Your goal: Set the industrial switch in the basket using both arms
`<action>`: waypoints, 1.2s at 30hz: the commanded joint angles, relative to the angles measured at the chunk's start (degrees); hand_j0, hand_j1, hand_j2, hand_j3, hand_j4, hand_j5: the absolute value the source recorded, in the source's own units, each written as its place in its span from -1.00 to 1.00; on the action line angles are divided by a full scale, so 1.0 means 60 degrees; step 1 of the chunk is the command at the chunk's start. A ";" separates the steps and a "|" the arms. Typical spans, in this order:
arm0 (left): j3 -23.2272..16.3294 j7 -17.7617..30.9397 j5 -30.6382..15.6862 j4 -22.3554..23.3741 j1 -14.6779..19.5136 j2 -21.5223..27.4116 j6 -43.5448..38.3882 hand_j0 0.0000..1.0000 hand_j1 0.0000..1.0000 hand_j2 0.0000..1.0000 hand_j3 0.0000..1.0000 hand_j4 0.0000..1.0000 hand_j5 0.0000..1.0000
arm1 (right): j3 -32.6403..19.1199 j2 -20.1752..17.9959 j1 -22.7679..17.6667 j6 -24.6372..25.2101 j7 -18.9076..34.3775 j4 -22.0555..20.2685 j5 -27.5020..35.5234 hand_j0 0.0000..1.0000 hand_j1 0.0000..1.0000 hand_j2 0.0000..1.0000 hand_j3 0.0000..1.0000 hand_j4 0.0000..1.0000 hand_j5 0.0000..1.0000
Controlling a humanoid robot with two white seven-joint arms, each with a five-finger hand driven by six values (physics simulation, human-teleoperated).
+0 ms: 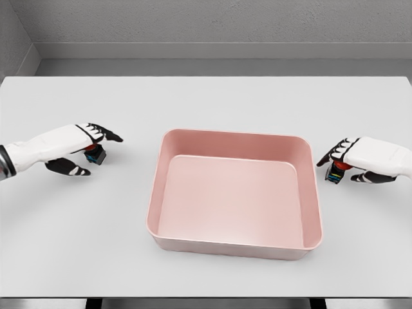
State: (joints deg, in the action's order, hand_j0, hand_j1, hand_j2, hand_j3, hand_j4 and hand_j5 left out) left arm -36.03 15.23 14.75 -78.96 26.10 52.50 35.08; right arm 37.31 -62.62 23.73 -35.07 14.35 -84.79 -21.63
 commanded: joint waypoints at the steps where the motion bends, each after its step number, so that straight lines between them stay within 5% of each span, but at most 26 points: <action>1: 0.0028 -0.0004 -0.0115 0.0064 0.0000 0.0054 -0.0013 0.86 0.86 0.86 0.86 0.86 0.86 | -0.0008 -0.0081 0.0000 0.0012 -0.0004 -0.0019 0.0045 0.44 0.44 0.44 0.44 0.44 0.44; 21: 0.0204 -0.0004 -0.0129 0.1441 0.0308 -0.0122 -0.0013 0.88 0.88 0.88 0.88 0.88 0.88 | -0.0052 -0.0110 -0.0059 0.0012 -0.0018 0.0069 0.0045 0.13 0.13 0.13 0.13 0.13 0.13; 36: 0.0204 -0.0004 -0.0129 0.1544 0.0366 -0.0283 -0.0013 1.00 1.00 1.00 1.00 1.00 1.00 | -0.0330 -0.0169 -0.0059 0.0012 -0.0033 0.0084 0.0059 -0.01 -0.01 -0.01 -0.01 -0.01 -0.01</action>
State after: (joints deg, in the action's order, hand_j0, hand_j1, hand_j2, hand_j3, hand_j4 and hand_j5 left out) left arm -34.82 15.21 14.37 -69.69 28.30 50.79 35.08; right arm 35.86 -63.43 23.38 -35.07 14.19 -84.27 -21.69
